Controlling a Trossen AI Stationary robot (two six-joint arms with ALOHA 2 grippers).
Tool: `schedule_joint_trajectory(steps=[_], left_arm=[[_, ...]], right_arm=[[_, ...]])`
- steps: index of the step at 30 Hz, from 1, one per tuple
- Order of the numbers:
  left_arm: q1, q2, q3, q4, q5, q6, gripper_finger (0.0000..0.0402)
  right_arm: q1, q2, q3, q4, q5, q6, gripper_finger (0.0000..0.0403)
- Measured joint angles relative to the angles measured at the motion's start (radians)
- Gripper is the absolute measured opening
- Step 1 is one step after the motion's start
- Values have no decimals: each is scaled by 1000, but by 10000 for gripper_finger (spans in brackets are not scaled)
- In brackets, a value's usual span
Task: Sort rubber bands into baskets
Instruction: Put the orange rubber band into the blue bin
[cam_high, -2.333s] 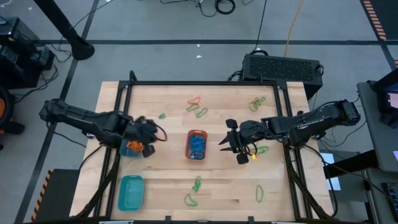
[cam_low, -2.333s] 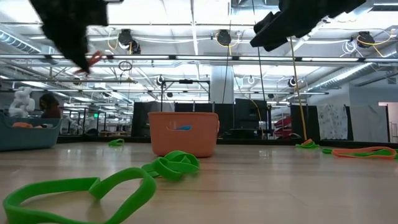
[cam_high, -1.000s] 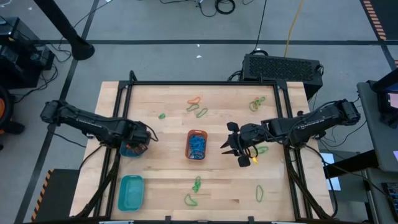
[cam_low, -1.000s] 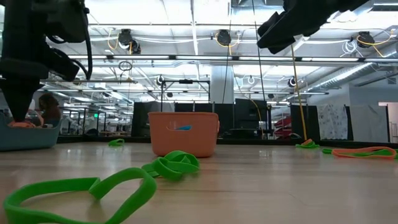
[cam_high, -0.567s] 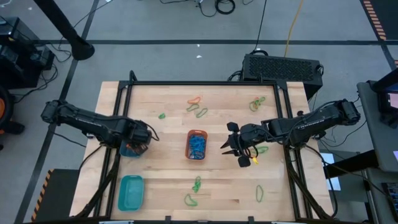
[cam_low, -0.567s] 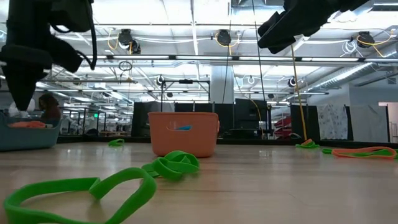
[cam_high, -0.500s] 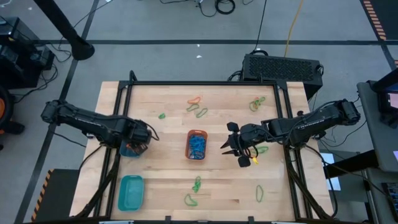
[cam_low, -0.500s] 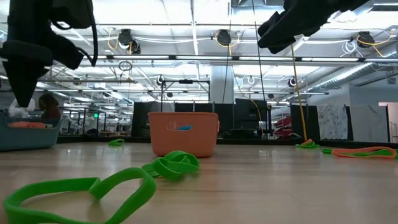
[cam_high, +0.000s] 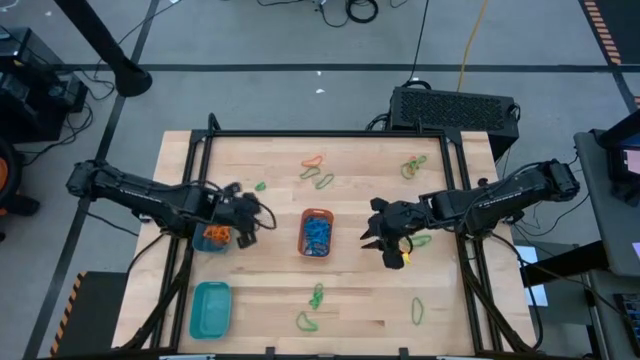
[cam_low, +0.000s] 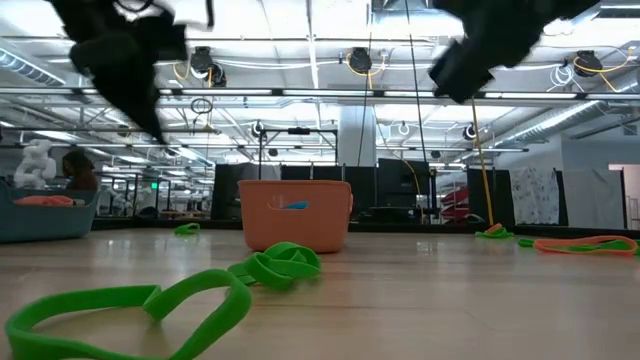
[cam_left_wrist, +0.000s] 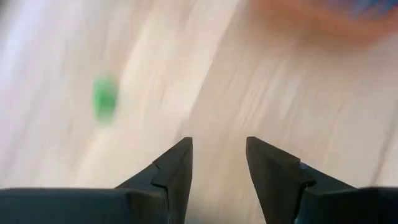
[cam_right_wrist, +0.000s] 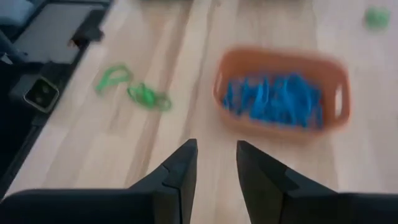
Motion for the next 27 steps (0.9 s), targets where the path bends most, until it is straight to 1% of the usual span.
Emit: schedule_joint_trajectory(steps=[3,5,7,9,12,14,15,18,20,22,24,27], left_arm=[[-10,0,-37,268,-38,254,157],[-9,-5,-62,390,-58,382,157],[1,-12,-78,503,-82,482,157],[18,-27,-105,615,-86,571,157],[67,-56,-168,785,-86,682,157],[115,-77,-226,912,-67,702,157],[141,-84,-252,983,-26,703,157],[212,-91,-327,1168,165,702,157],[245,-89,-366,1273,259,697,157],[272,-89,-381,1333,293,698,157],[292,-89,-381,1351,305,696,157],[306,-89,-382,1355,350,677,157]], right_arm=[[-5,0,0,-157,0,87,105],[-5,0,0,-275,0,173,105],[-5,0,0,-354,1,248,105],[-4,0,0,-391,17,272,105],[2,-1,-16,-396,88,274,105],[3,0,-44,-397,102,267,105],[3,0,-58,-397,103,263,105],[3,0,-101,-396,104,277,105],[3,0,-127,-395,102,300,105],[3,0,-148,-393,101,314,105],[3,0,-169,-389,102,317,105],[1,0,-208,-309,104,294,105]])
